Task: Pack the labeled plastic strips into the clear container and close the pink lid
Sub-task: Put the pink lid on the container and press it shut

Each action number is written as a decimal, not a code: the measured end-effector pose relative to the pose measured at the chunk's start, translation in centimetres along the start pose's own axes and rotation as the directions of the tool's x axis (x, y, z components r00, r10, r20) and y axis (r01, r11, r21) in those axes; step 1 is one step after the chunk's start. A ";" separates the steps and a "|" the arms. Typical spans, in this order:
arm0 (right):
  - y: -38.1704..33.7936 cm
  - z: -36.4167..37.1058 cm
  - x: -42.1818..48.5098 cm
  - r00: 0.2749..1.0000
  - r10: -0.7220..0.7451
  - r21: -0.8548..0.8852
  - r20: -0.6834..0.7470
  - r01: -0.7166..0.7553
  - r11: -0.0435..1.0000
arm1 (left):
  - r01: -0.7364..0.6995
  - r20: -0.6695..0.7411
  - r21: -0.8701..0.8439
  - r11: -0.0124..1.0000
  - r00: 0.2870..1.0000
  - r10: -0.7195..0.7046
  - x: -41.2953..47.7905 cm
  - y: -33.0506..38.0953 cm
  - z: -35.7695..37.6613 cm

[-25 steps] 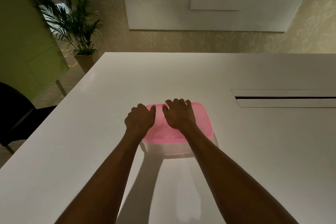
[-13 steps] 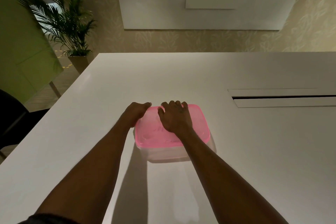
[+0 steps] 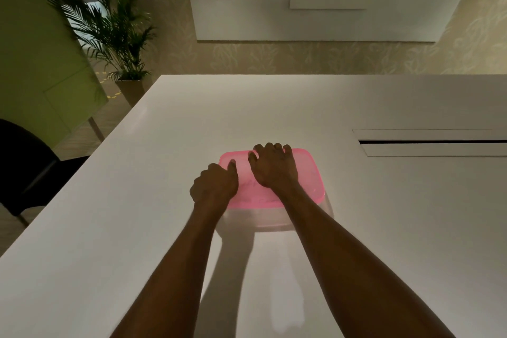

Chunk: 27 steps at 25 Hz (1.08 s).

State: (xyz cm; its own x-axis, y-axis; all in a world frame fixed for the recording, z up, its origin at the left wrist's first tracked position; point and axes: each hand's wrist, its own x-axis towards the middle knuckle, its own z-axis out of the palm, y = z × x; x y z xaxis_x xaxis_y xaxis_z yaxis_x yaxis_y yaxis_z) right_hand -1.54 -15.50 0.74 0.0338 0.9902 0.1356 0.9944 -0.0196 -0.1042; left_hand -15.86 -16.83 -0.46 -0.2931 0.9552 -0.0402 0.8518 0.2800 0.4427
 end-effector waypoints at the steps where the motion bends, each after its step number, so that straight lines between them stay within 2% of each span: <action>1: 0.0 0.0 0.0 1.000 0.004 0.005 0.003 -0.004 1.000 | 0.010 -0.002 0.011 1.000 1.000 -0.010 -0.7 -0.1 -0.1; 7: 0.1 -0.3 0.0 1.000 -0.002 0.011 0.020 0.002 1.000 | 0.039 -0.077 -0.039 0.999 0.996 -0.041 -3.0 -0.3 -0.6; 14: 0.1 0.0 0.0 1.000 -0.009 0.024 0.016 0.008 1.000 | 0.090 -0.037 -0.284 0.955 0.994 -0.105 -2.5 -1.0 0.0; 22: 0.0 0.0 -0.1 1.000 -0.005 0.042 -0.007 0.006 0.999 | 0.041 -0.091 -0.407 0.913 0.992 -0.085 -3.2 -1.3 0.1; 24: 0.1 -0.1 -0.2 1.000 0.000 0.049 0.003 -0.001 0.999 | 0.072 -0.058 -0.344 0.936 0.994 -0.097 -3.4 -1.2 -0.2; 27: 0.0 -0.5 -0.4 1.000 -0.010 0.092 0.005 0.010 0.996 | 0.030 -0.117 -0.028 0.999 0.993 -0.033 -3.4 -0.5 -0.9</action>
State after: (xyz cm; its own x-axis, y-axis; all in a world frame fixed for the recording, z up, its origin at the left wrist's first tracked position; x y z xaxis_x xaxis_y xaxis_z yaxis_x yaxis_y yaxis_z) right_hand -1.53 -15.94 1.20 0.0229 0.9910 0.1320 0.9812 0.0030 -0.1928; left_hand -15.66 -20.26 0.28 -0.3698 0.9278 0.0499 0.8303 0.3059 0.4658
